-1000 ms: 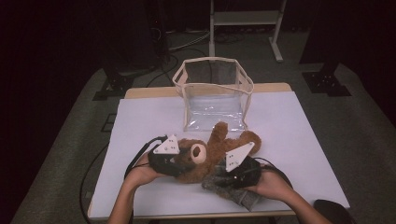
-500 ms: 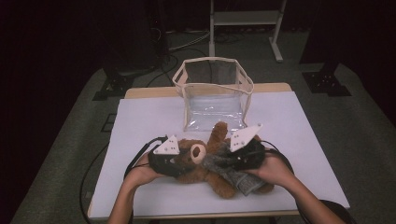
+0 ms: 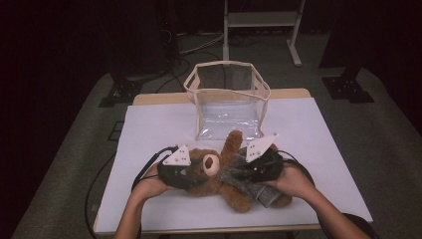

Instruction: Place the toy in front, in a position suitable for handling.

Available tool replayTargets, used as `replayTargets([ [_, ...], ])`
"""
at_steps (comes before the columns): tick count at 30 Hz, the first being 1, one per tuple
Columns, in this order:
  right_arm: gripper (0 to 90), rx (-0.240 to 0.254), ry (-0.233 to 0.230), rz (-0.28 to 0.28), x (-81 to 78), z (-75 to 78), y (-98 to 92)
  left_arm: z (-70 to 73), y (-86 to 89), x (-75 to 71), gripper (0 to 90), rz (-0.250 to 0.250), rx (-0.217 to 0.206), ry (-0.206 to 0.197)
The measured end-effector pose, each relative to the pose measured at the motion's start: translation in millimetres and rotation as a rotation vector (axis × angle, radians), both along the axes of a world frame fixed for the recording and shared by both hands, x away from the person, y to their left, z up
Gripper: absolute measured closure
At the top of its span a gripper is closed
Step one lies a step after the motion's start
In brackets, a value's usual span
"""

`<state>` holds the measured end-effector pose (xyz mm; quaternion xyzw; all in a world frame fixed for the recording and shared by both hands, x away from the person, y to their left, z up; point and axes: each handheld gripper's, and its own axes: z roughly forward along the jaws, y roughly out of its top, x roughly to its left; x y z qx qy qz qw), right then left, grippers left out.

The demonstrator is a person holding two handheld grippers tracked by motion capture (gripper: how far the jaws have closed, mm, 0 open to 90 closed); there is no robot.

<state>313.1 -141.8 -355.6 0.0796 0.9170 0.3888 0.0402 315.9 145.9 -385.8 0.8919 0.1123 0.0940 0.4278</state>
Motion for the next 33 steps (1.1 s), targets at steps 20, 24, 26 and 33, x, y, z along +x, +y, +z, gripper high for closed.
replayTargets([
  [20, 78.9, 0.059, 0.078, -0.076, 39.9, 4.0, -16.8, 10.3, 3.3, -2.4, 35.6, -0.017, -0.017, -0.010],
  [24, 78.9, 0.078, 0.101, -0.061, 32.7, 0.3, -20.3, 16.7, -1.0, -5.5, 32.9, -0.024, -0.034, -0.031],
  [26, 78.9, 0.079, 0.112, -0.047, 27.1, -1.1, -19.6, 14.7, -6.4, -6.3, 32.9, -0.034, -0.024, -0.027],
  [33, 78.9, 0.061, 0.074, -0.022, 21.5, 5.4, -12.3, 7.0, -13.6, -6.5, 36.3, -0.065, -0.001, 0.002],
])
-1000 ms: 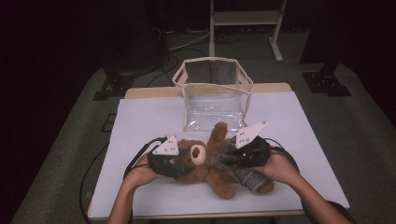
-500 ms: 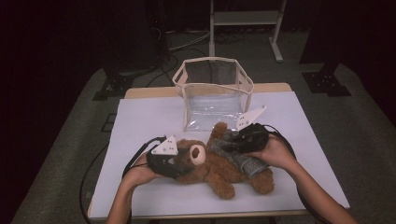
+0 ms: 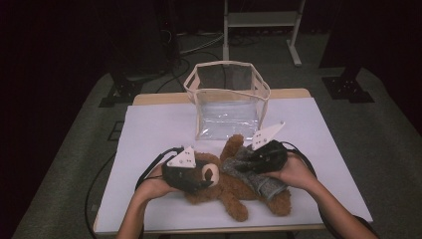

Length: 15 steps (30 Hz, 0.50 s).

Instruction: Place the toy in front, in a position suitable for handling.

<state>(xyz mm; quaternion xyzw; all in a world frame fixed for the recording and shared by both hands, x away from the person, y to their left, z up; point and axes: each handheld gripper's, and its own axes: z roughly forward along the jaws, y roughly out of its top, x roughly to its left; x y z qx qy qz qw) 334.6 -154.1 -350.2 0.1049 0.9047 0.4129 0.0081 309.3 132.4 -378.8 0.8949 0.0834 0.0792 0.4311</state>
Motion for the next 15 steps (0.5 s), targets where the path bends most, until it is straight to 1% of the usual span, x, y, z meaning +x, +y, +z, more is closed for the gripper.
replayTargets([
  [4, 78.9, -0.015, -0.017, 0.014, 5.4, 5.0, 17.0, -0.4, 0.0, -1.3, 36.8, -0.020, 0.019, 0.001],
  [6, 78.9, -0.039, -0.025, 0.032, 8.1, 4.5, 28.4, -0.7, 0.4, -1.8, 36.8, -0.023, 0.021, 0.001],
  [8, 78.9, -0.053, -0.030, 0.035, 9.6, 3.5, 31.1, -1.1, 1.0, -2.2, 36.9, -0.021, 0.022, 0.001],
  [11, 78.9, -0.043, -0.019, 0.020, 12.4, 2.0, 22.9, -1.2, 1.2, -2.5, 37.0, -0.023, 0.021, 0.003],
  [15, 78.8, -0.026, -0.012, -0.027, 13.0, 2.1, 0.1, -1.1, 1.0, -2.5, 37.0, -0.026, 0.024, 0.002],
])
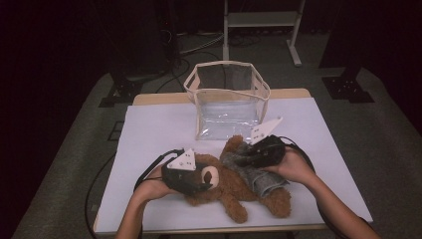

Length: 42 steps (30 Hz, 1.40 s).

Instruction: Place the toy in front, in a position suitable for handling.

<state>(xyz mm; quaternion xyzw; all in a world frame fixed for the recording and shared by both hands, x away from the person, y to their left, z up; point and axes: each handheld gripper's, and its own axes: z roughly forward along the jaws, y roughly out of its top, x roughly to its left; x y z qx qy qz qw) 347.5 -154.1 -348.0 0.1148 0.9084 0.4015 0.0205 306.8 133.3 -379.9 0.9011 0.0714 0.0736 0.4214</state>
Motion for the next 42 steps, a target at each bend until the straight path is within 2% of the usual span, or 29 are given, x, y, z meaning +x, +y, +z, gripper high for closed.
replayTargets([
  [4, 78.8, 0.017, 0.011, -0.060, 3.4, -0.1, -27.0, 1.2, 0.4, 0.3, 37.0, 0.000, 0.001, -0.001],
  [6, 78.9, 0.029, 0.026, -0.066, 3.5, -2.8, -33.1, 4.1, 1.1, 0.4, 36.9, -0.005, -0.005, -0.002],
  [8, 78.9, 0.050, 0.045, -0.068, 1.3, -7.1, -35.1, 8.3, 2.1, -0.1, 37.1, -0.013, -0.013, -0.003],
  [13, 79.0, 0.093, 0.064, -0.038, -7.7, -13.6, -33.5, 19.8, 4.1, -1.6, 39.1, -0.005, -0.083, -0.017],
  [15, 79.0, 0.095, 0.063, -0.026, -13.3, -14.1, -32.6, 19.8, 2.0, -1.7, 40.2, 0.002, -0.068, -0.025],
  [19, 78.9, 0.095, 0.056, -0.008, -21.1, -13.0, -33.5, 10.9, -2.4, -0.2, 42.3, -0.013, -0.061, 0.041],
  [21, 78.8, 0.095, 0.049, -0.005, -21.3, -9.4, -35.0, 9.4, -4.0, -1.0, 43.1, -0.017, -0.060, 0.053],
  [25, 78.9, 0.103, 0.007, -0.037, -13.8, 4.2, -36.7, 8.6, -5.5, -2.1, 43.7, -0.033, -0.039, 0.061],
  [26, 78.9, 0.121, 0.003, -0.048, -9.2, 9.1, -37.0, 8.1, -5.8, -2.0, 43.7, -0.035, -0.039, 0.063],
  [29, 78.8, 0.125, -0.004, -0.067, 1.0, 14.7, -34.5, 8.1, -5.4, -1.9, 43.7, -0.040, -0.034, 0.061],
  [31, 78.9, 0.117, 0.013, -0.065, 6.5, 10.3, -30.7, 8.3, -4.9, -2.0, 43.7, -0.044, -0.027, 0.059],
  [34, 78.8, 0.077, 0.043, -0.049, 5.5, -6.1, -22.8, 8.2, -5.0, -2.8, 43.6, -0.049, -0.026, 0.064],
  [36, 78.9, 0.087, 0.054, -0.045, 1.9, -12.5, -22.9, 7.4, -5.3, -3.3, 43.5, -0.059, -0.022, 0.068],
  [38, 78.8, 0.102, 0.055, -0.049, -1.1, -13.7, -28.2, 7.3, -6.0, -3.5, 43.5, -0.062, -0.021, 0.069],
  [42, 78.8, 0.091, 0.049, -0.066, -2.3, -12.0, -40.7, 7.8, -6.7, -4.6, 43.5, -0.057, -0.017, 0.067],
])
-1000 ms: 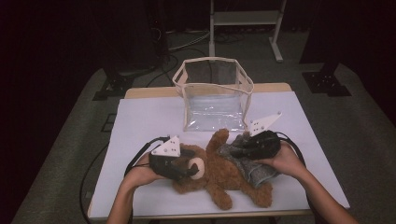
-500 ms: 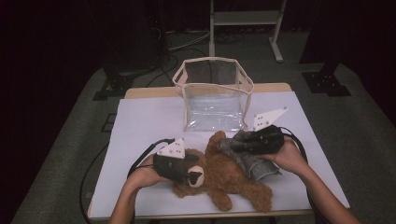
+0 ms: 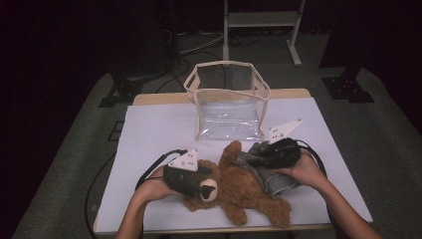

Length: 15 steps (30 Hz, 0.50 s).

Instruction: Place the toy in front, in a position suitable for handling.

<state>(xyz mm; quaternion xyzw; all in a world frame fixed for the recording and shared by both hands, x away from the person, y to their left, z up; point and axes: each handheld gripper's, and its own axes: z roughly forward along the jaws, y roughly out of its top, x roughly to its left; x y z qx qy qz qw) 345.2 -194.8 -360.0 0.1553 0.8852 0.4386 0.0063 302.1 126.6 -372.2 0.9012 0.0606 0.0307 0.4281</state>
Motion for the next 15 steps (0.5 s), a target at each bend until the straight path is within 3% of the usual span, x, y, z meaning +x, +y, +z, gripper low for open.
replayTargets([
  [10, 78.6, 0.016, 0.037, -0.122, 12.5, -13.3, -48.6, -1.0, 0.4, 1.4, 43.5, 0.000, -0.008, 0.007],
  [15, 78.4, 0.019, 0.015, -0.163, 12.2, -4.7, -61.8, -1.1, -0.4, 1.0, 43.5, -0.007, -0.004, 0.002],
])
